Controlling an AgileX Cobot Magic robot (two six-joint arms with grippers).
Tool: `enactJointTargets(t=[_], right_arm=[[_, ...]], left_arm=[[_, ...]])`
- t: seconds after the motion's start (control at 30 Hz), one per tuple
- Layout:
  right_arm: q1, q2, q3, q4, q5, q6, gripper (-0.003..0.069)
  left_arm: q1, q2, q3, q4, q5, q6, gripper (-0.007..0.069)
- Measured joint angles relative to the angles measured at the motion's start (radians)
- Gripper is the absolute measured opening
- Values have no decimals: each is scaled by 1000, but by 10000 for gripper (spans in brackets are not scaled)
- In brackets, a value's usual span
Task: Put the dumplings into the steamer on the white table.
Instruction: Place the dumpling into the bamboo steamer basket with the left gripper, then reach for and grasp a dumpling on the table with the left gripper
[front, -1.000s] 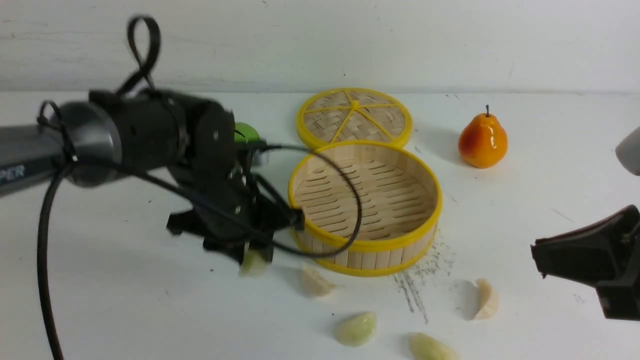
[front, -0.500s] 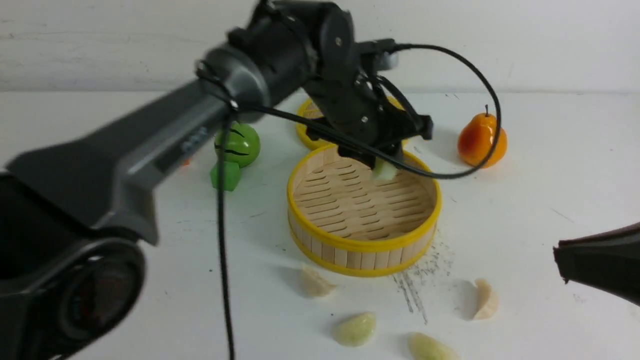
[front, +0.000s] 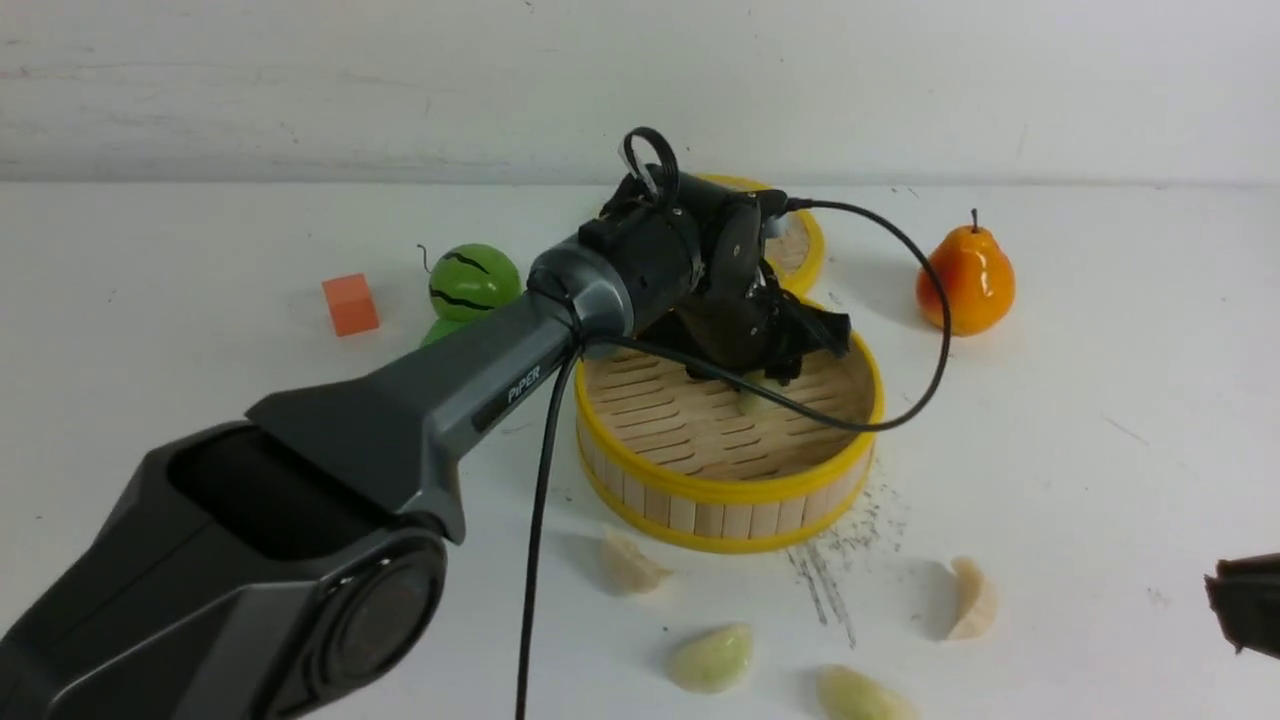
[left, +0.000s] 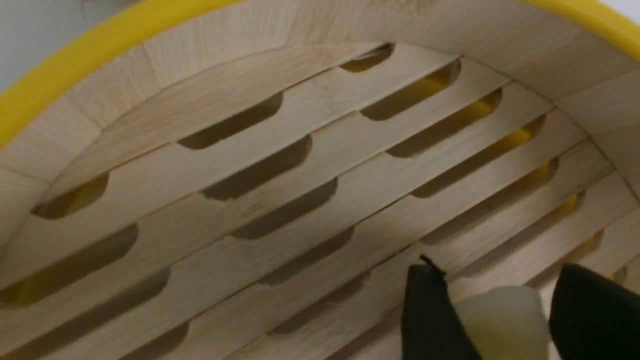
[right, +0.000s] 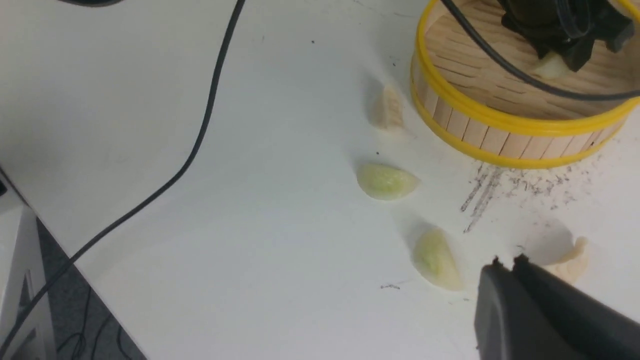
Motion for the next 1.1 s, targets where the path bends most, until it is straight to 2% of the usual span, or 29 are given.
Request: enactJointTargets(t=[0.03,0.07,0.13,0.23,0.43,0.57,0.8,0.9,1.03,1.1], right_arm=[[1,0,0,0,0,0,22],[9,0,0,-1,-2,0,22],[16,0,0,-3,-3,0,22],[19,0,0,-5,-7,0,22],[19,0,0,-9,-43,0,31],[19,0,0,-14,-63,0,32],[19,0,0,-24,-65,0,40],[19,0,0,-24,-65,0,42],[19,0,0,-24,-66,0,43],[19,0,0,-24,-69,0,43]], left_arm=[[0,-2,0,0,2,0,354],[0,-24,0,-6,32,0,414],[0,-70,0,-11,84,1,469],[0,-153,0,-35,166,16,507],[0,-382,-10,-87,360,190,521],[0,-491,31,-68,389,229,521],[0,-656,369,-42,389,237,507],[0,-729,627,-37,370,229,494],[0,-775,861,-71,224,164,482],[0,-778,974,-109,101,104,477]])
